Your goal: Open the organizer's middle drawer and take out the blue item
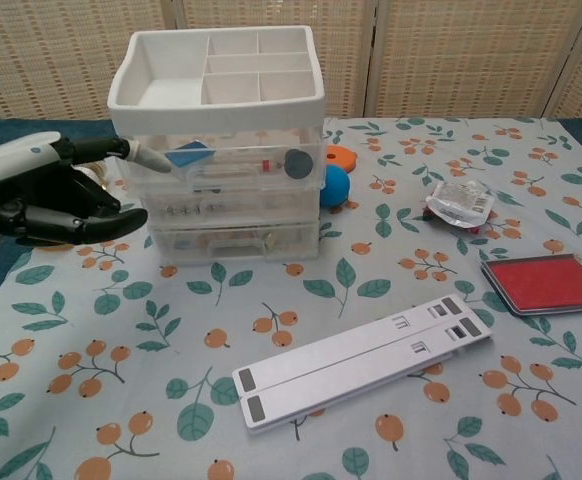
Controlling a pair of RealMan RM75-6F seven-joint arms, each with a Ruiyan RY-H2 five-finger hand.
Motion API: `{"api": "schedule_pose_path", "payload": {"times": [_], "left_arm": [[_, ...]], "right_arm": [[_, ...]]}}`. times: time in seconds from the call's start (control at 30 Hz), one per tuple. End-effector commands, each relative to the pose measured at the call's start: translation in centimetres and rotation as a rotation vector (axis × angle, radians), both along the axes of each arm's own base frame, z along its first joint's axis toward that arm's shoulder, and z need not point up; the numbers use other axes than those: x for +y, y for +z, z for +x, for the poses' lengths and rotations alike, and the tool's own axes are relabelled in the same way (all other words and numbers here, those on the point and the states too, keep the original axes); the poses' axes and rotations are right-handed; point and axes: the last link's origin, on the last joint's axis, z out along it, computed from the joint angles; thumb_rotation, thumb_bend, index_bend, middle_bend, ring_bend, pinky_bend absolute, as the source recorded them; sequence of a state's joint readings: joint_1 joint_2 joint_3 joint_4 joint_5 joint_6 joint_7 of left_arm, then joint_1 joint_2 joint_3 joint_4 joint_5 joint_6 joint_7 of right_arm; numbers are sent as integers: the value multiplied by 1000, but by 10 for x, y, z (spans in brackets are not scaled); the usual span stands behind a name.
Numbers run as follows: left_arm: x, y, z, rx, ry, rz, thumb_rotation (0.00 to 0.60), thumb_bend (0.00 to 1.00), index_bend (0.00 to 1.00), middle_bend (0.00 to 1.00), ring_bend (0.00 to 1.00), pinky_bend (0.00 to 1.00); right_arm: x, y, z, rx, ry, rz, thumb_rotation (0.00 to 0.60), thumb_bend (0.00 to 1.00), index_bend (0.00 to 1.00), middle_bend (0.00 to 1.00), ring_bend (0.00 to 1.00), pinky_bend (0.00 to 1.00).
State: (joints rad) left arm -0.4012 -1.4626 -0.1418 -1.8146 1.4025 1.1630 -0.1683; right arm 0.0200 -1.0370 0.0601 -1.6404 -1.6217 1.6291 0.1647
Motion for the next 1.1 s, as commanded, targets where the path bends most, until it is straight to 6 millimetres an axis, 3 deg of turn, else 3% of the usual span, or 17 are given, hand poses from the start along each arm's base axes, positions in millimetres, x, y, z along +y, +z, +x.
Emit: {"api": "schedule_pose_path", "payload": {"times": [0.03,0.37,0.73,1.1], "left_arm": [[9,11,-4,90,-43,69,600,297,217,881,1000,1000],[32,14,-5,190,-68,105,600,297,194,881,1000,1000],[39,16,-8,348,-103,53,600,297,208,880,1000,1000],[40,23,-6,392,-141,63,600,297,337,881,1000,1000]], "right_arm": [[0,0,0,-1,0,1,600,329,0,140,29,41],[2,1,-1,-3,-3,-4,600,329,0,141,29,42],[2,0,-3,-6,-10,-3,600,328,0,141,29,42],[0,-2,-3,-7,-11,0,600,328,0,141,29,42]]}}
